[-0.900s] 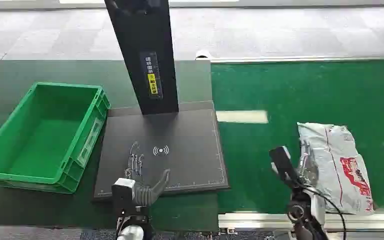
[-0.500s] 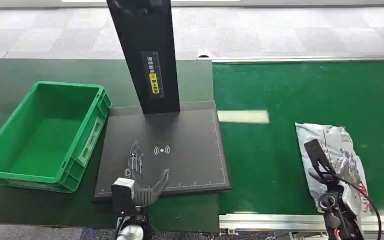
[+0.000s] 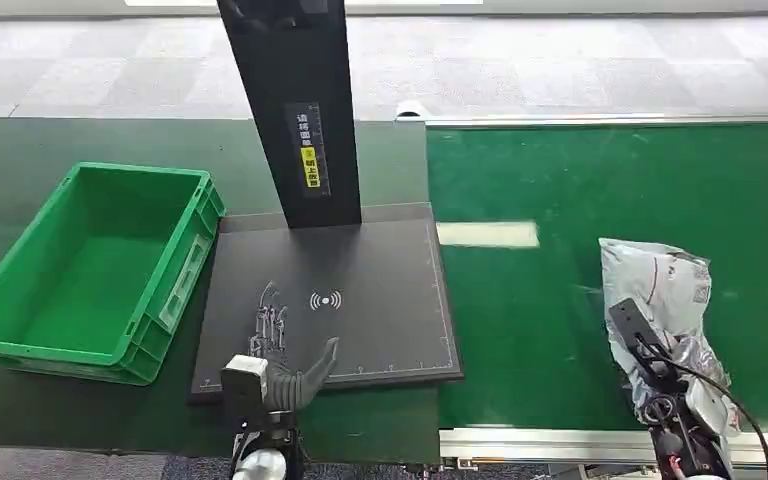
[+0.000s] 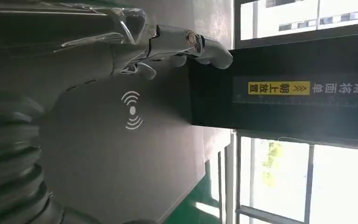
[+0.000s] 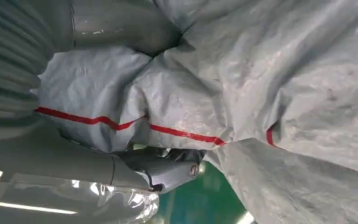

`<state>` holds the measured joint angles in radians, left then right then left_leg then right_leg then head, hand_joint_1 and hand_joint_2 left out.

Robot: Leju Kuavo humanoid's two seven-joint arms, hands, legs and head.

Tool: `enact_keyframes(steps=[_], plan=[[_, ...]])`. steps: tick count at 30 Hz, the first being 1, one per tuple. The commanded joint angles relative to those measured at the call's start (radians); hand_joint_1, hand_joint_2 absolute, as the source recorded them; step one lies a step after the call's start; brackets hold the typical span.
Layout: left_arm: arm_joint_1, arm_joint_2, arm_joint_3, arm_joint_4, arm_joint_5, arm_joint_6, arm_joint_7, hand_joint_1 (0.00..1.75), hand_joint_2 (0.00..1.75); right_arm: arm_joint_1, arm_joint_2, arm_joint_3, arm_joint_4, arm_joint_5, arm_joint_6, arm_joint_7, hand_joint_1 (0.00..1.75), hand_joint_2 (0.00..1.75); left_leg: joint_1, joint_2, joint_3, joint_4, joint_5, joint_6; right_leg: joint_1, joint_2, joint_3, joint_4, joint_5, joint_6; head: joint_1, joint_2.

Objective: Moved the parcel from conveyor to table for the left to box.

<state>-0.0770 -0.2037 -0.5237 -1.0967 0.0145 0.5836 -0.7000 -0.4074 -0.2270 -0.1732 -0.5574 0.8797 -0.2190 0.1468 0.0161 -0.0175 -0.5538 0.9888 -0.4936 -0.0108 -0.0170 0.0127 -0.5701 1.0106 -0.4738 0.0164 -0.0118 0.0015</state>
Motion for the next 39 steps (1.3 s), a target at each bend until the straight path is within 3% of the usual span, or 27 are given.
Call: enact_keyframes(steps=[1,5,7,10,12,17,19,22,29,31,35,39], plan=[[0.100,0.049,-0.057,-0.032,0.032,0.021,0.002,0.00,1.75,0.026,0.040,-0.043,0.071,0.017,0.006,-0.003,1.75,1.75,0.001,0.001,0.004,-0.002,0.000,0.000,0.001,0.000,0.004,-0.003,0.000,-0.001,0.000,0.000],[0.114,0.065,-0.068,-0.059,0.048,0.051,0.002,0.00,1.75,0.043,0.089,-0.065,-0.070,-0.006,-0.109,-0.148,1.75,1.75,0.000,0.004,0.005,-0.003,0.000,0.000,0.001,0.001,0.005,-0.004,0.001,-0.001,0.000,0.000],[0.122,0.071,-0.070,-0.073,0.049,0.080,0.002,0.00,1.75,0.082,0.117,-0.062,-0.204,-0.042,-0.083,-0.203,1.75,1.75,0.000,0.004,0.004,-0.001,-0.001,0.000,0.001,0.003,0.003,-0.001,0.000,-0.001,0.000,0.000],[0.149,0.066,-0.030,-0.129,0.064,0.109,0.002,0.00,1.75,0.260,0.190,0.013,-0.689,-0.190,0.019,-0.309,1.75,1.75,0.000,0.005,0.002,-0.001,-0.001,0.000,0.000,0.003,0.000,0.000,0.001,-0.001,0.000,0.000],[0.147,0.053,-0.011,-0.115,0.063,0.114,0.002,0.00,1.75,0.342,0.215,0.063,-0.874,-0.213,0.032,-0.284,1.75,1.75,0.000,0.006,0.001,-0.001,-0.001,0.000,0.000,0.004,-0.001,0.001,0.000,-0.002,-0.001,0.000],[0.143,0.049,-0.009,-0.109,0.061,0.114,0.002,0.00,1.75,0.360,0.215,0.068,-0.894,-0.214,0.030,-0.279,1.75,1.75,0.001,0.001,-0.001,-0.001,-0.001,0.001,0.001,-0.001,-0.002,0.000,-0.001,-0.002,-0.001,0.000],[0.143,0.028,0.024,-0.110,0.070,0.113,0.002,0.00,1.75,0.385,0.224,0.125,-0.949,-0.260,0.047,-0.387,1.75,1.75,0.000,0.002,-0.002,-0.001,-0.001,0.001,0.001,0.000,-0.003,0.000,-0.001,-0.002,-0.001,0.000],[0.131,0.001,0.054,-0.098,0.032,0.114,0.002,0.00,1.75,0.414,0.264,0.248,-1.054,-0.242,0.040,-0.447,1.75,1.75,0.000,0.004,-0.004,0.000,-0.001,0.000,0.001,0.002,-0.005,0.001,-0.001,-0.002,0.000,0.000],[0.126,-0.006,0.057,-0.091,0.028,0.114,0.002,0.00,1.75,0.412,0.280,0.272,-1.067,-0.229,0.037,-0.431,1.75,1.75,0.000,0.002,-0.002,-0.001,0.000,0.001,0.001,-0.001,-0.004,0.000,-0.001,-0.002,0.000,0.000],[0.122,-0.017,0.079,-0.098,-0.002,0.114,0.002,0.00,1.75,0.400,0.268,0.334,-1.057,-0.248,0.058,-0.484,1.75,1.75,0.001,0.003,-0.002,-0.001,0.000,0.001,0.001,0.000,-0.004,-0.001,-0.001,-0.002,-0.001,0.000],[0.075,-0.060,0.135,-0.063,-0.056,0.114,0.002,0.00,1.75,0.287,0.322,0.533,-0.894,-0.175,0.168,-0.402,1.75,1.75,0.000,0.008,-0.002,-0.001,-0.001,0.001,0.001,0.005,-0.005,0.000,0.000,-0.002,0.000,0.000],[0.039,-0.067,0.109,-0.027,-0.023,0.114,0.002,0.00,1.75,0.213,0.356,0.613,-0.701,-0.197,0.160,-0.422,1.75,1.75,0.001,0.009,-0.002,-0.002,0.001,0.000,0.002,0.006,-0.005,-0.001,0.002,-0.003,-0.001,0.000]])
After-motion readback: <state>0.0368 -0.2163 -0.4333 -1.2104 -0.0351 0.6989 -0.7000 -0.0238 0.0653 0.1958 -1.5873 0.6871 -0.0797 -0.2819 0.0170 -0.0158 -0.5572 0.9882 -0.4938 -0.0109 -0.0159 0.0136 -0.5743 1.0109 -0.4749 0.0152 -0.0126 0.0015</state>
